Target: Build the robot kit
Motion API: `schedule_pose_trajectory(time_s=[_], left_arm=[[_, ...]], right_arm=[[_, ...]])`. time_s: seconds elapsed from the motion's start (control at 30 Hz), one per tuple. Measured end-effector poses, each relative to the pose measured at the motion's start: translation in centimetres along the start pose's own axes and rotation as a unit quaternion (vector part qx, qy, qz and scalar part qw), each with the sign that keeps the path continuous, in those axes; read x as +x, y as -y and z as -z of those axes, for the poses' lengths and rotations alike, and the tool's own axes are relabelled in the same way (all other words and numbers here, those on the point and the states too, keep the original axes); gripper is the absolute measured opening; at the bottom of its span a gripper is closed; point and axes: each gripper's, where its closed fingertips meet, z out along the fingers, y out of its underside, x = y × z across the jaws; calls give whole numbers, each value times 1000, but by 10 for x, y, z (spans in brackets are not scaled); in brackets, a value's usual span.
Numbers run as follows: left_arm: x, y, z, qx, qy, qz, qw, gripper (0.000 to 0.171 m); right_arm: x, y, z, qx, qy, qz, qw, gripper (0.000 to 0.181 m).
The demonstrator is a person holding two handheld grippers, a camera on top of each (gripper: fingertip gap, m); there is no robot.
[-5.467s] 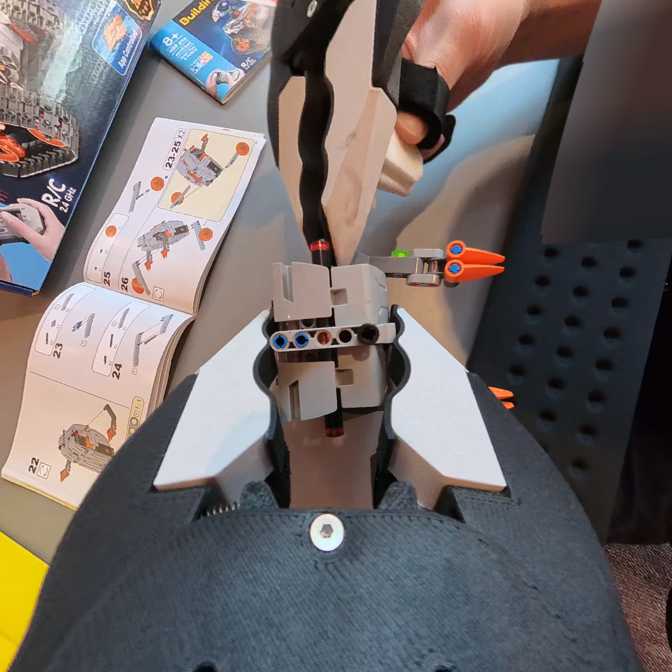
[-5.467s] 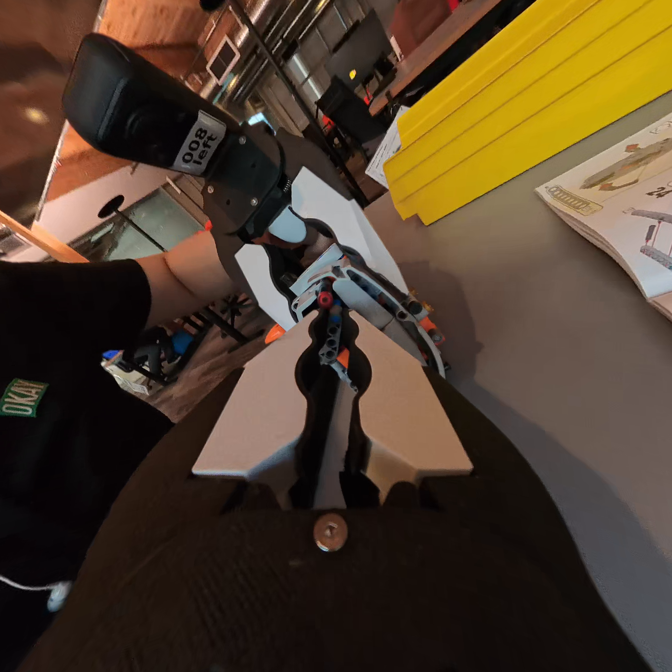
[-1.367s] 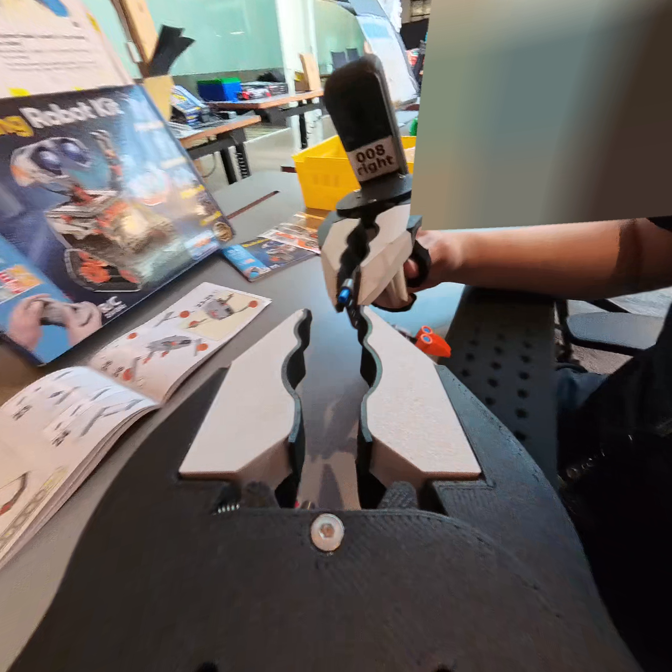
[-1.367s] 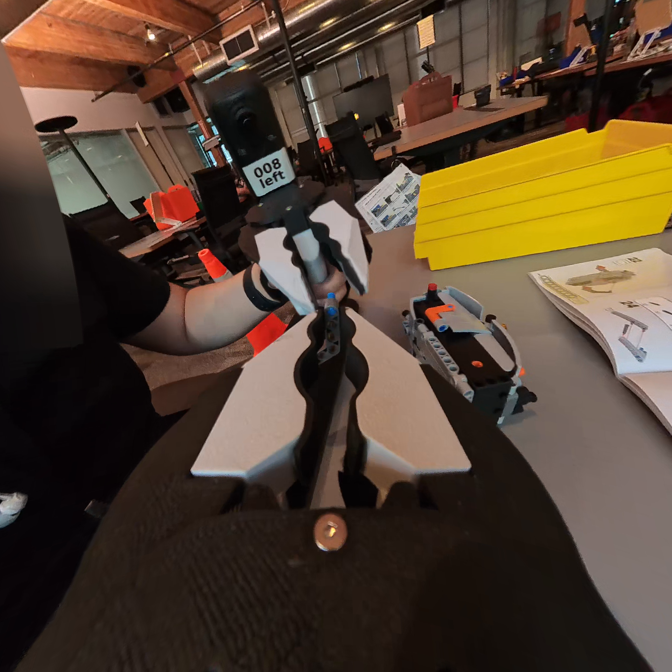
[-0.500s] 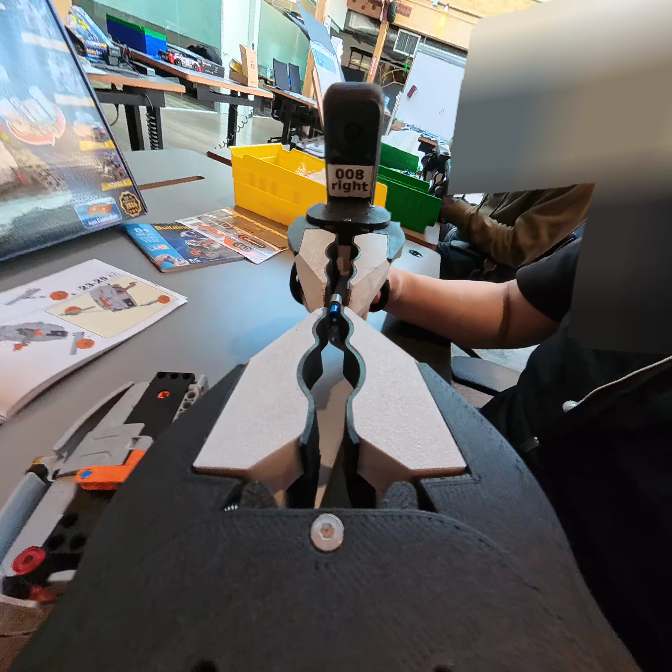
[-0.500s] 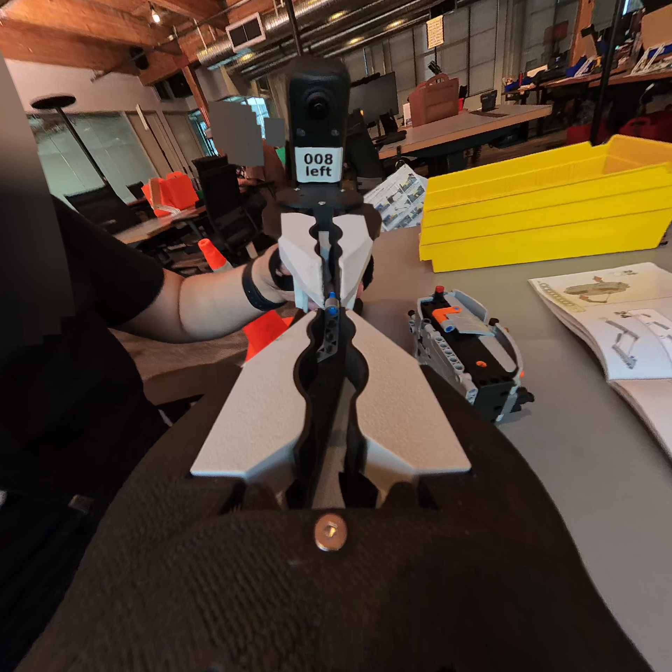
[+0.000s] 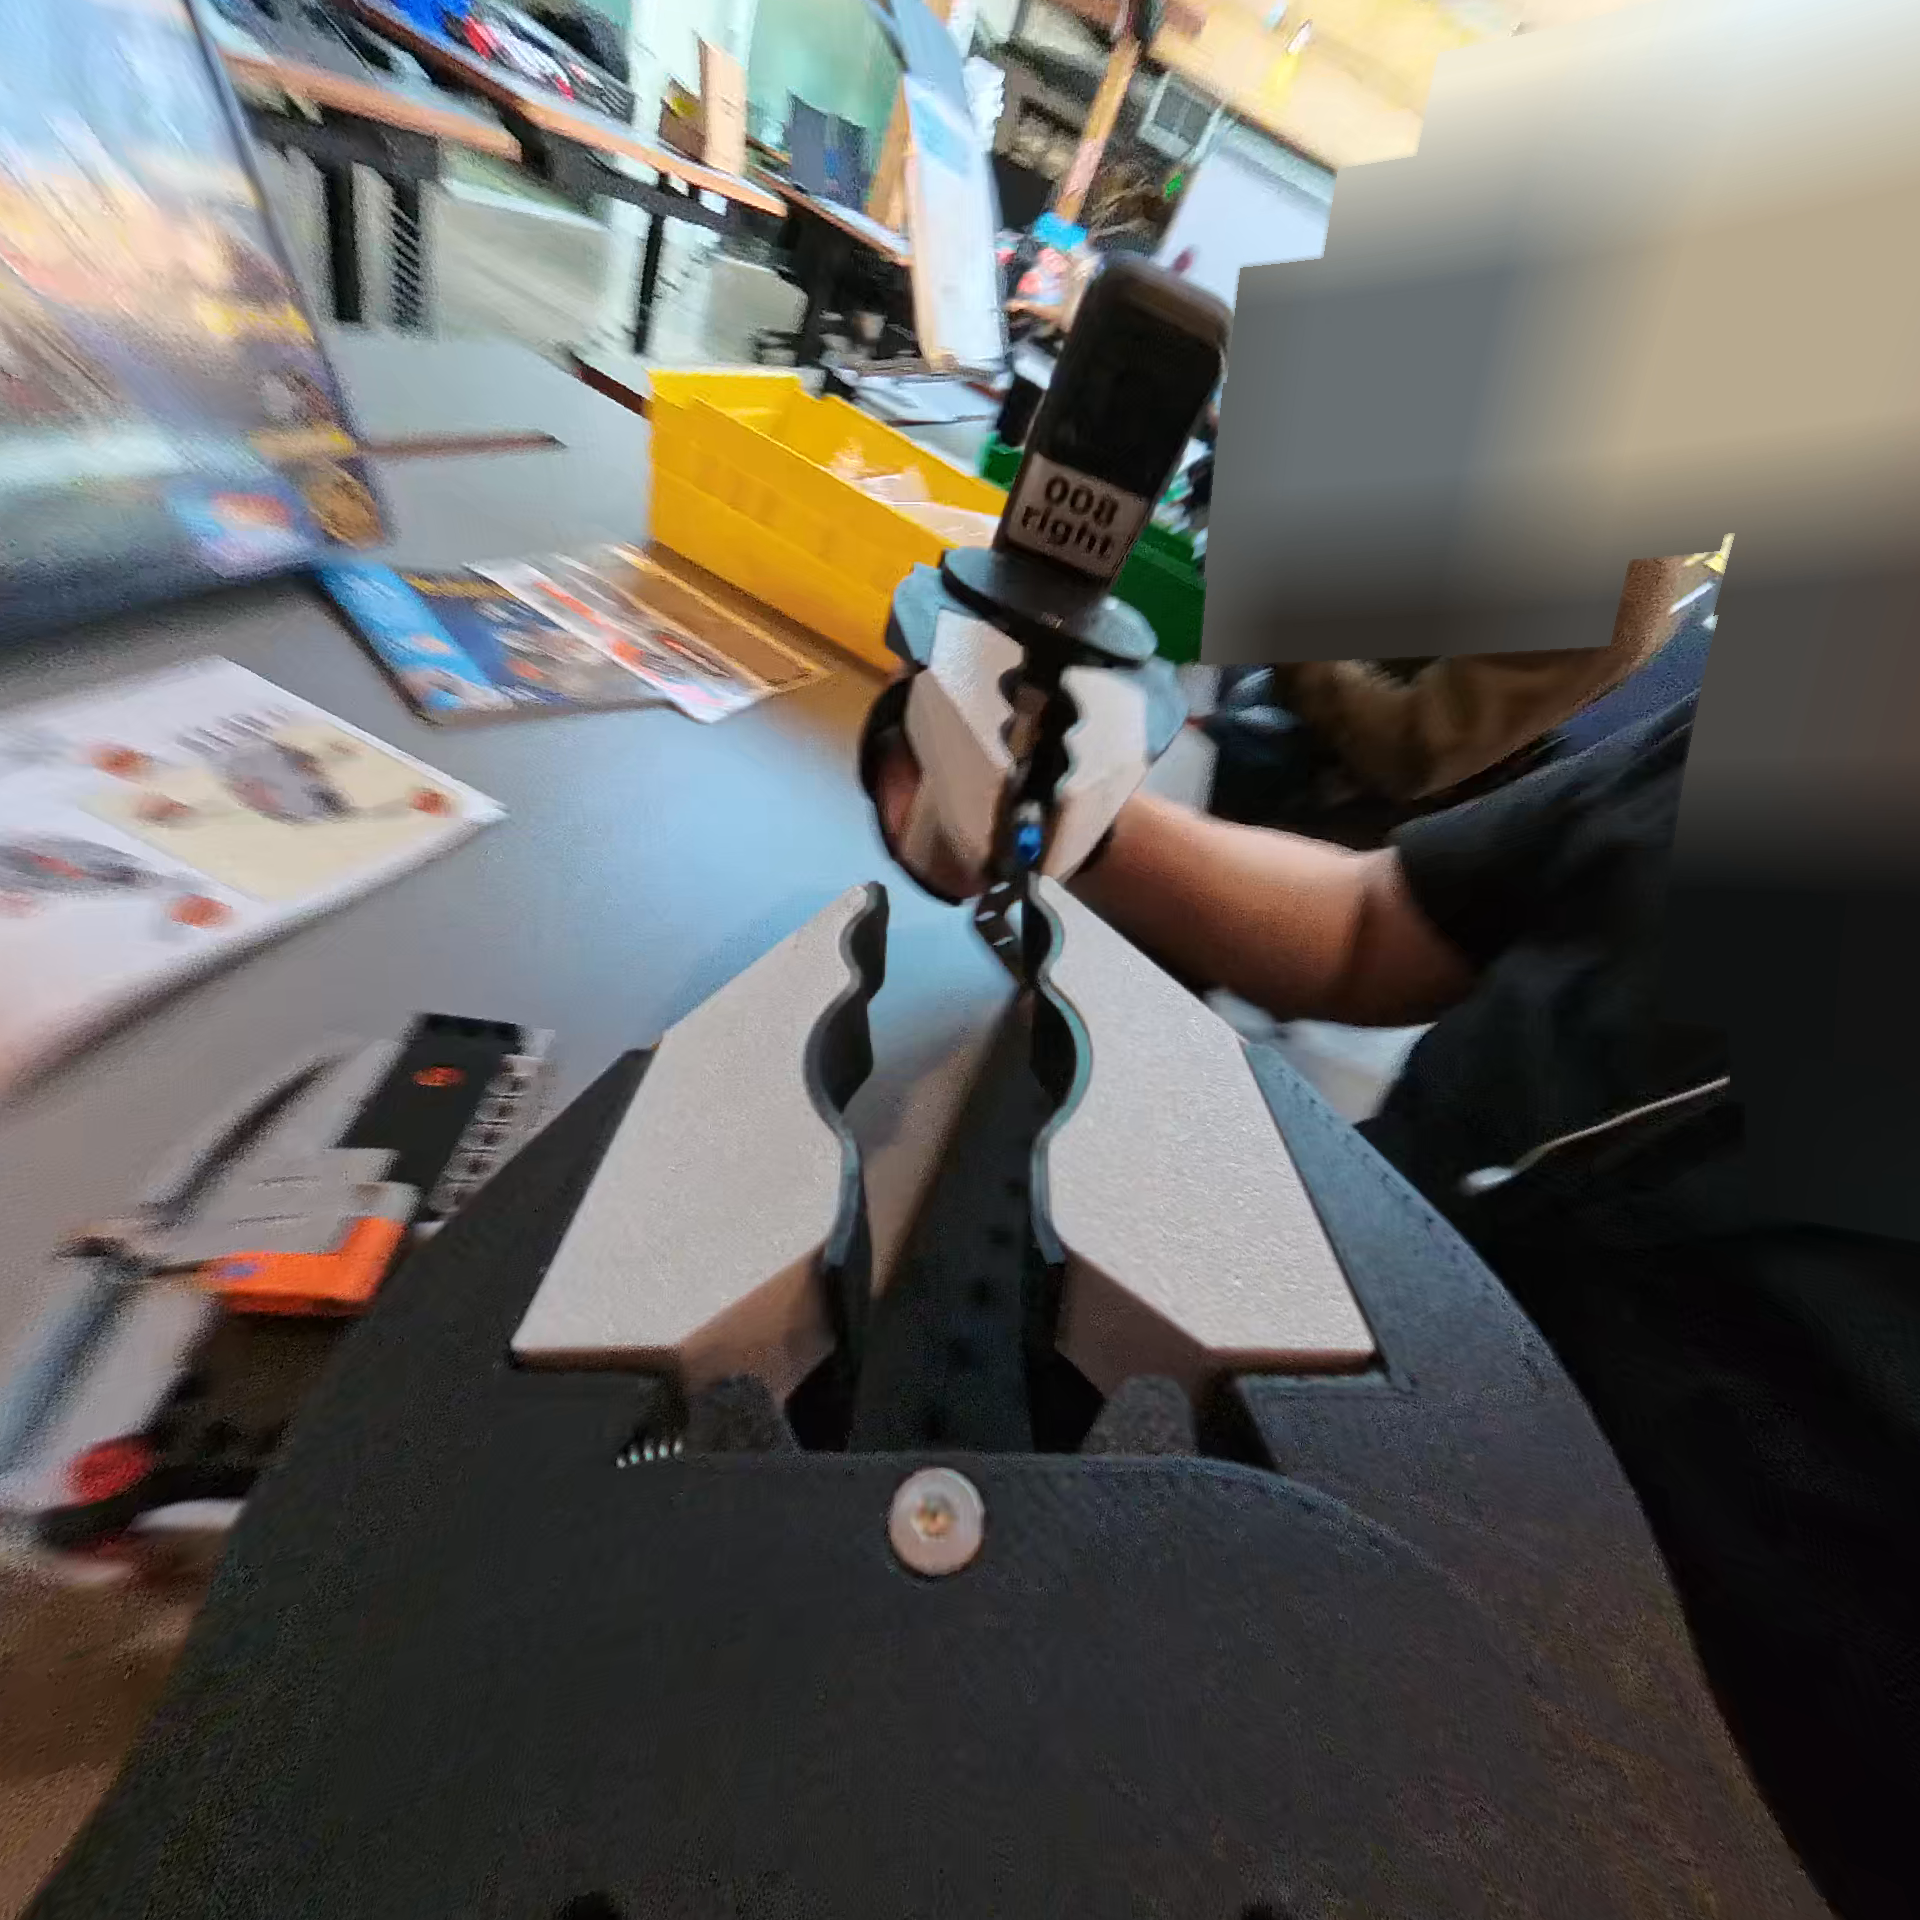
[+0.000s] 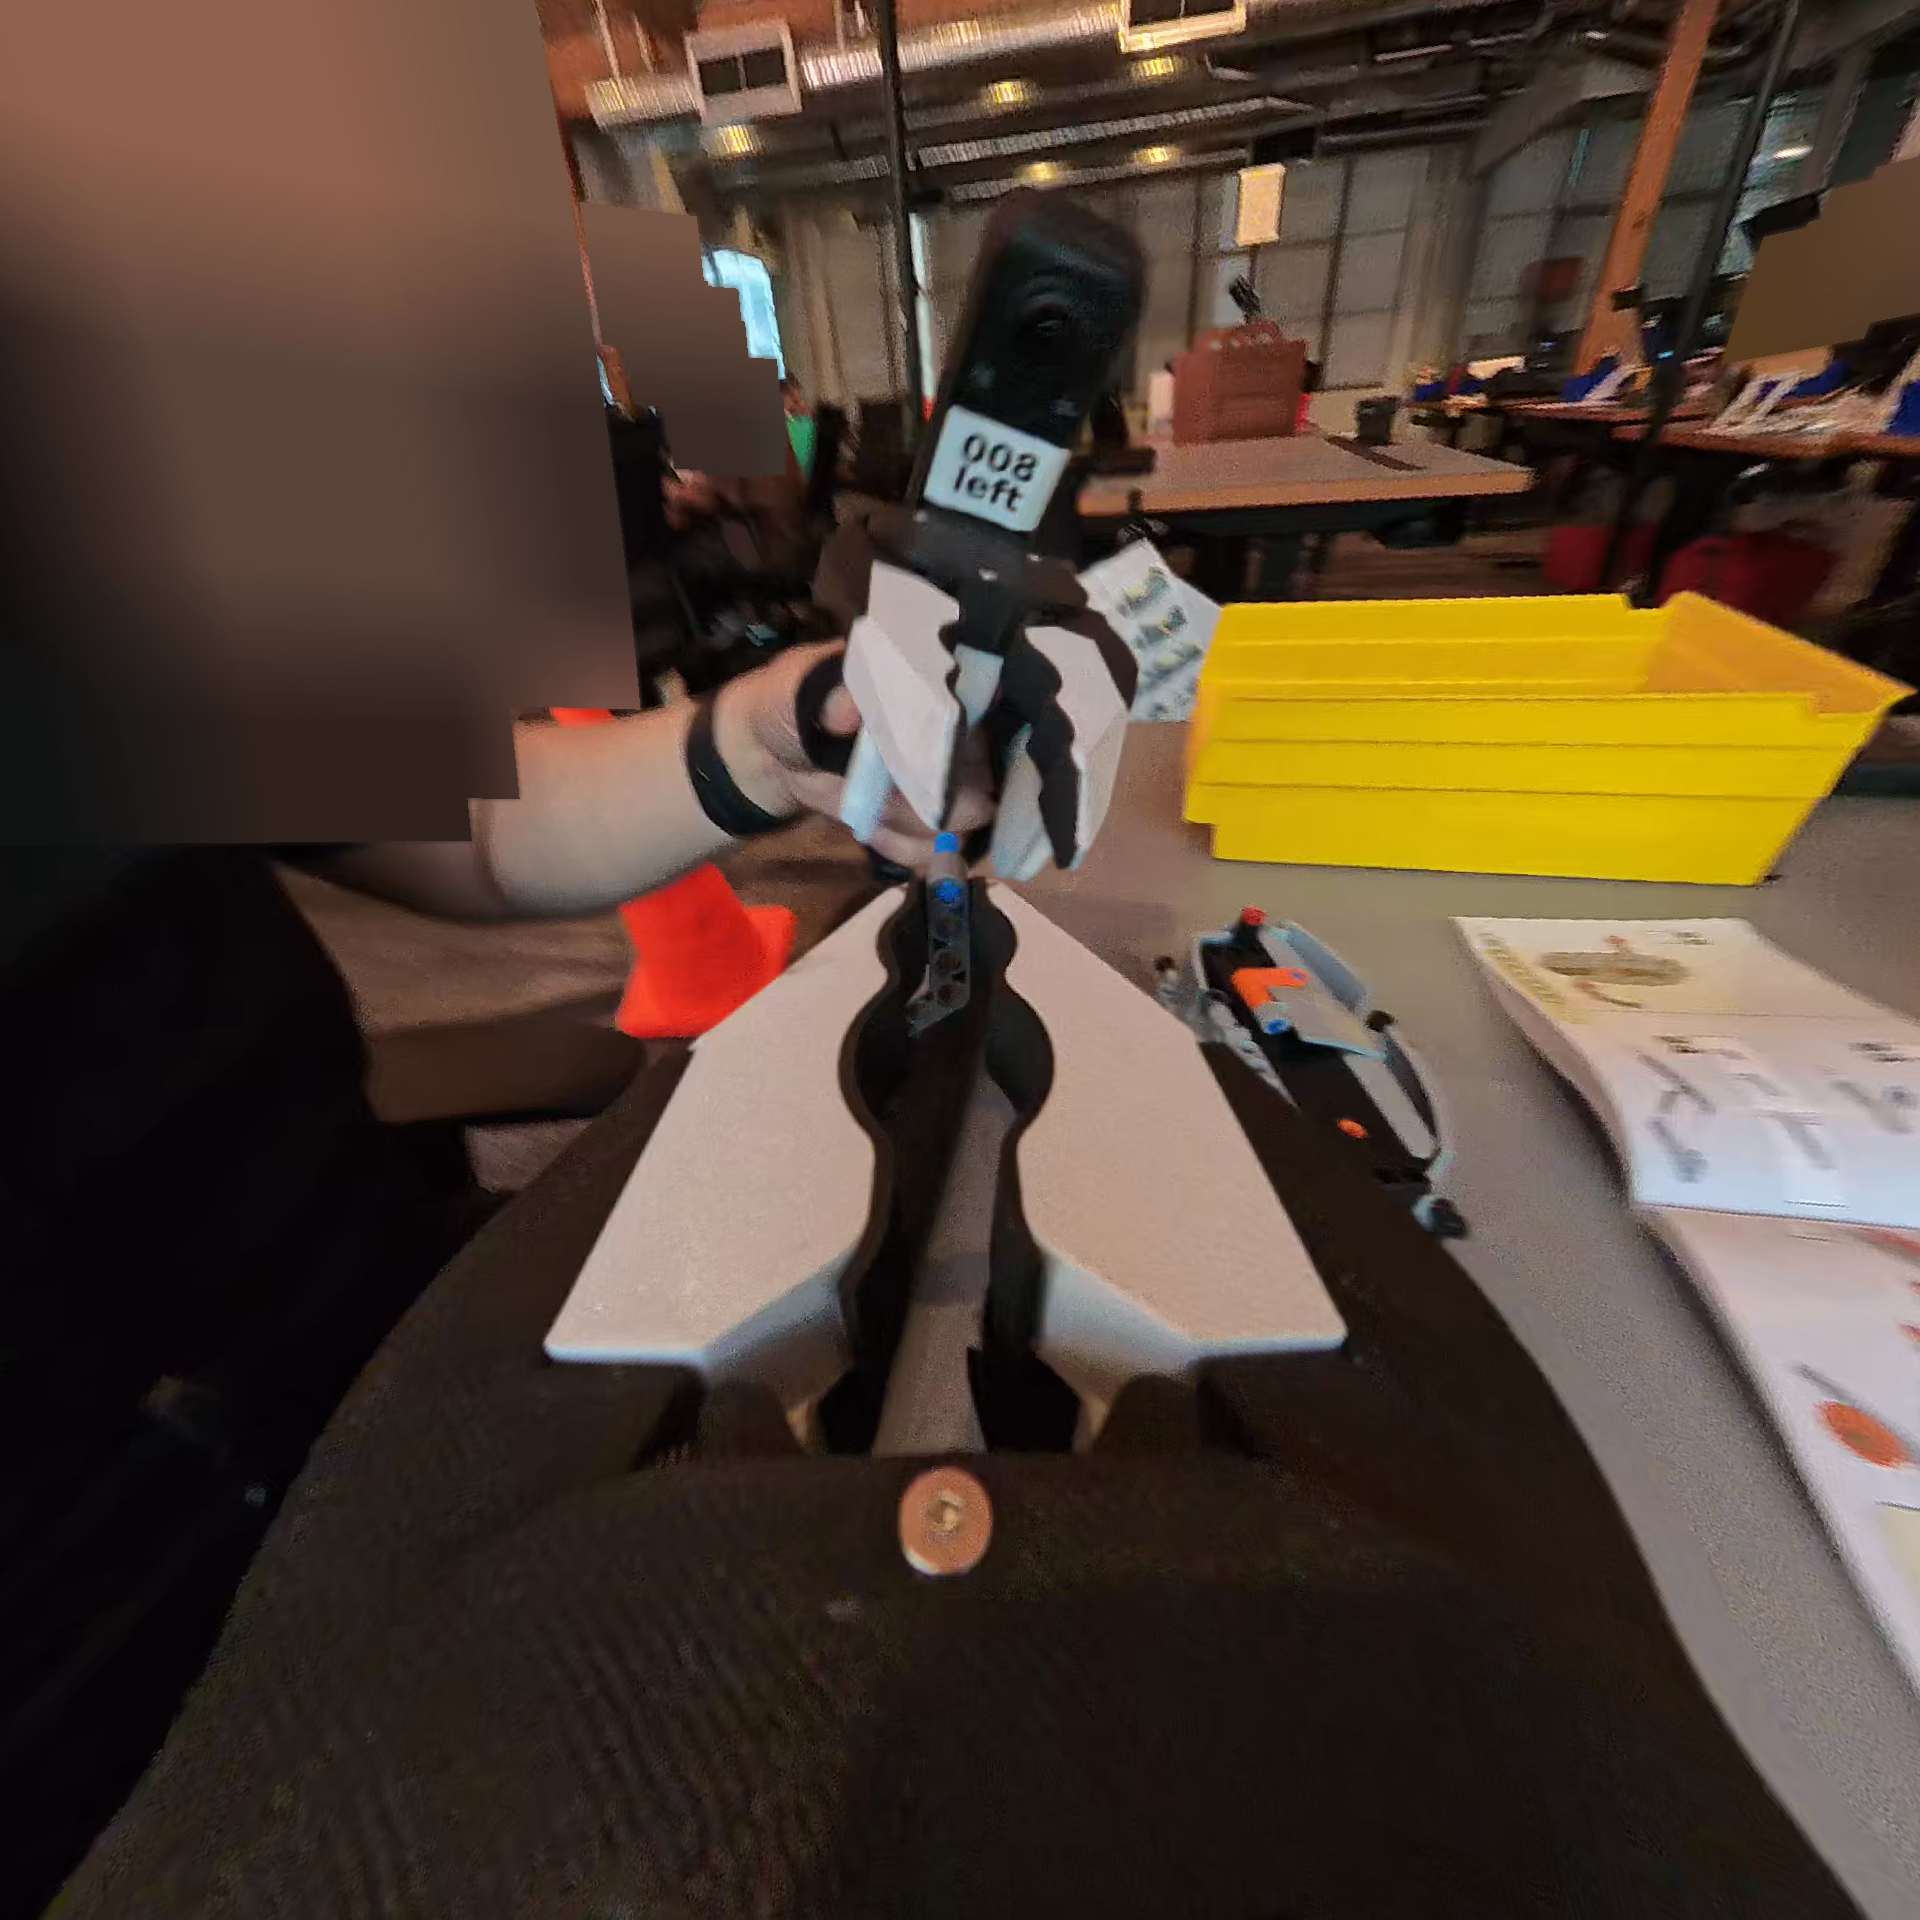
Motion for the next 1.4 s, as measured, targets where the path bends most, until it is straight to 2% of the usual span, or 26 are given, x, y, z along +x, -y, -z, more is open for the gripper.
schedule_pose_trajectory(time_s=[0.07, 0.13, 0.23, 0.43, 0.6, 0.93, 1.07, 1.2, 1.27, 1.33, 1.37, 1.4], left_arm=[[-8, 3, 8, 1, 66, -113, 991, 20], [-1, 7, 9, 10, 81, -182, 980, 14], [11, 10, 0, 16, 61, -199, 978, 12], [11, 3, -12, -17, 68, -263, 962, 2], [8, 0, -14, -27, 46, -215, 975, 2], [10, -2, -13, -26, -5, -65, 998, 2], [13, -4, -14, -24, -35, 44, 998, 2], [12, -6, -11, -23, -85, 203, 975, 2], [12, -6, -10, -17, -100, 231, 968, 2], [11, -3, -7, -9, -105, 228, 968, 3], [11, 0, -4, 0, -103, 216, 971, 9], [10, 4, -1, 8, -96, 201, 975, 24]], right_arm=[[-2, 7, 4, 25, 26, -49, 998, 7], [1, 7, 4, 32, 32, -76, 996, 7], [-2, 5, 2, 28, 49, -101, 993, 7], [-3, -2, -1, 20, 72, -156, 985, 7], [0, -5, -1, 10, 56, -132, 990, 7], [1, -4, -2, -31, -31, 46, 998, 7], [0, -6, -1, -71, -82, 161, 981, 7], [2, -7, -4, -99, -136, 258, 951, 7], [2, -7, -5, -96, -135, 255, 953, 7], [1, -5, -8, -69, -117, 199, 971, 7], [1, -3, -8, -55, -105, 172, 978, 7], [0, -1, -7, -44, -95, 149, 983, 7]])
